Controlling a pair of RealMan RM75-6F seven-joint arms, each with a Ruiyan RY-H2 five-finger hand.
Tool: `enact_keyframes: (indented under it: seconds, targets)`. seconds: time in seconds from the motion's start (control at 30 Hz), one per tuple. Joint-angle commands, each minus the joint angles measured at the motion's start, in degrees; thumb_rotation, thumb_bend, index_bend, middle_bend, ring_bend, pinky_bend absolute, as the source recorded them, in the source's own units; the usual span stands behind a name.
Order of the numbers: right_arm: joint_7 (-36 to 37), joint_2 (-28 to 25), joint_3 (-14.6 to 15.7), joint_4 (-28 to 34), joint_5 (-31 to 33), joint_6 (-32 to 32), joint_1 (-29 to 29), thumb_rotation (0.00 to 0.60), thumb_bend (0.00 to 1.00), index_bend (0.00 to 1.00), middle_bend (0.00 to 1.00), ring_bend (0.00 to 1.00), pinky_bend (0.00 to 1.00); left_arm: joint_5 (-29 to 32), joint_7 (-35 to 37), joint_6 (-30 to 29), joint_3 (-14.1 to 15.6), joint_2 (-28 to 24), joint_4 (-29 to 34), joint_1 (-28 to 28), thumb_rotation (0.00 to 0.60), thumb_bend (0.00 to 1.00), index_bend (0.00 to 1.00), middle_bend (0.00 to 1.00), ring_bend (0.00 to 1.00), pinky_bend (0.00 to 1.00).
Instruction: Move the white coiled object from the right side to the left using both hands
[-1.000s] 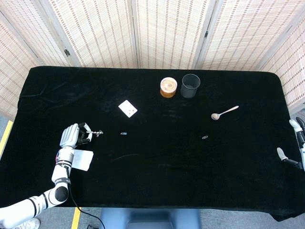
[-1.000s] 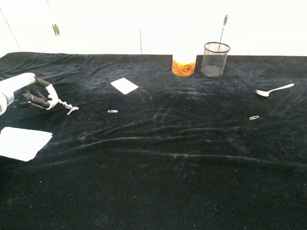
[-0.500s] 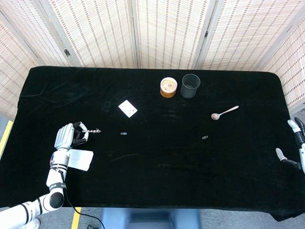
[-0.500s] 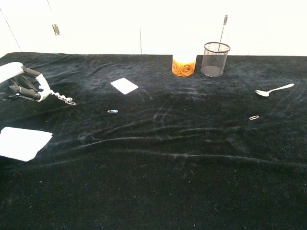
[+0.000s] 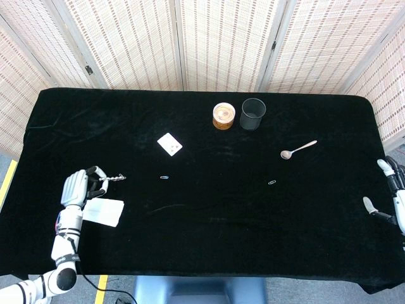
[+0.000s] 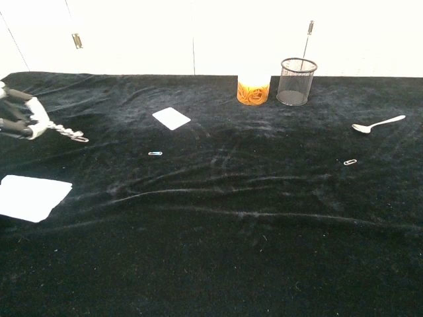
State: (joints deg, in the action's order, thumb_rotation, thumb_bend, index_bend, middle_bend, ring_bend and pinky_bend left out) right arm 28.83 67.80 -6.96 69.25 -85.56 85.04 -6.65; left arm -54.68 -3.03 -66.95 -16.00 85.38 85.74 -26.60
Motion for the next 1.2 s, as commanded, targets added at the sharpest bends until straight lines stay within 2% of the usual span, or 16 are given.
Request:
enact_keyframes:
  seconds: [0.03,0.27,0.43,0.5,0.53,0.67,0.8,0.9,1.1,1.13,1.17,1.2]
  targets:
    - [-0.2,0.1,0.1,0.1,-0.2,0.3,0.0,0.600,0.36,0.06,0.00,0.00,0.05,-1.3,2.4,-2.0,1.1,-1.6,0.7,2.6,0.600,0.66,0.84,1.00,1.00,1.00]
    - [-1.8,0.3,0.6,0.9,-1.3,0.5,-0.3,0.600,0.36,0.06,0.00,0.00,0.05,-1.6,8.0,-1.6,1.7,-2.4,-1.9,5.7,0.600,0.66,0.84,1.00,1.00,1.00]
    - [-2.5,0.3,0.7,1.3,-1.6,0.5,-0.6,0.600,0.36,0.06,0.00,0.00,0.05,-2.3,9.3,-1.1,1.6,-2.2,-3.0,6.1,0.600,0.66,0.84,1.00,1.00,1.00]
    - [-2.6,0.3,0.8,1.4,-1.5,0.4,-0.6,0.600,0.36,0.06,0.00,0.00,0.05,-3.1,9.6,-1.3,1.7,-2.1,-3.4,6.3,0.600,0.65,0.81,1.00,1.00,1.00]
    - [-2.6,0.3,0.8,1.4,-1.5,0.3,-0.7,0.600,0.36,0.06,0.00,0.00,0.05,-3.4,9.3,-1.0,2.0,-2.3,-3.5,6.4,0.600,0.61,0.75,1.00,1.00,1.00]
    - [-2.7,0.3,0.8,1.4,-1.4,0.2,-0.8,0.600,0.36,0.06,0.00,0.00,0.05,-4.2,9.2,-0.2,2.4,-3.0,-3.3,6.4,0.600,0.30,0.27,1.00,1.00,1.00]
    - [-2.7,0.3,0.8,1.4,-1.3,0.2,-0.8,0.600,0.36,0.06,0.00,0.00,0.05,-4.6,8.8,0.4,2.6,-3.7,-2.7,6.5,0.600,0.19,0.07,0.99,1.00,1.00]
    - [-2.6,0.3,0.9,1.3,-1.3,0.1,-0.8,0.600,0.36,0.06,0.00,0.00,0.05,-5.2,8.8,0.3,2.6,-3.8,-2.2,6.6,0.600,0.15,0.02,0.97,1.00,1.00]
    - [-2.6,0.3,0.9,1.3,-1.2,0.0,-0.9,0.600,0.36,0.06,0.00,0.00,0.05,-6.6,8.8,-0.7,2.6,-4.8,-0.6,7.0,0.600,0.13,0.01,0.93,0.96,1.00]
    - [-2.6,0.3,1.0,1.3,-1.2,-0.1,-0.9,0.600,0.36,0.06,0.00,0.00,0.05,-7.2,8.8,-1.0,2.7,-5.3,0.0,7.2,0.600,0.13,0.01,0.89,0.93,0.99]
    - [-2.6,0.3,1.0,1.3,-1.2,-0.1,-0.9,0.600,0.36,0.06,0.00,0.00,0.05,-7.7,8.8,-1.0,3.0,-5.9,0.6,7.4,0.600,0.13,0.01,0.82,0.86,0.94]
    - [-2.6,0.3,1.0,1.3,-1.2,-0.2,-1.0,0.600,0.36,0.06,0.00,0.00,0.05,-8.4,8.9,-0.9,3.3,-6.8,1.5,7.5,0.600,0.13,0.01,0.72,0.77,0.83]
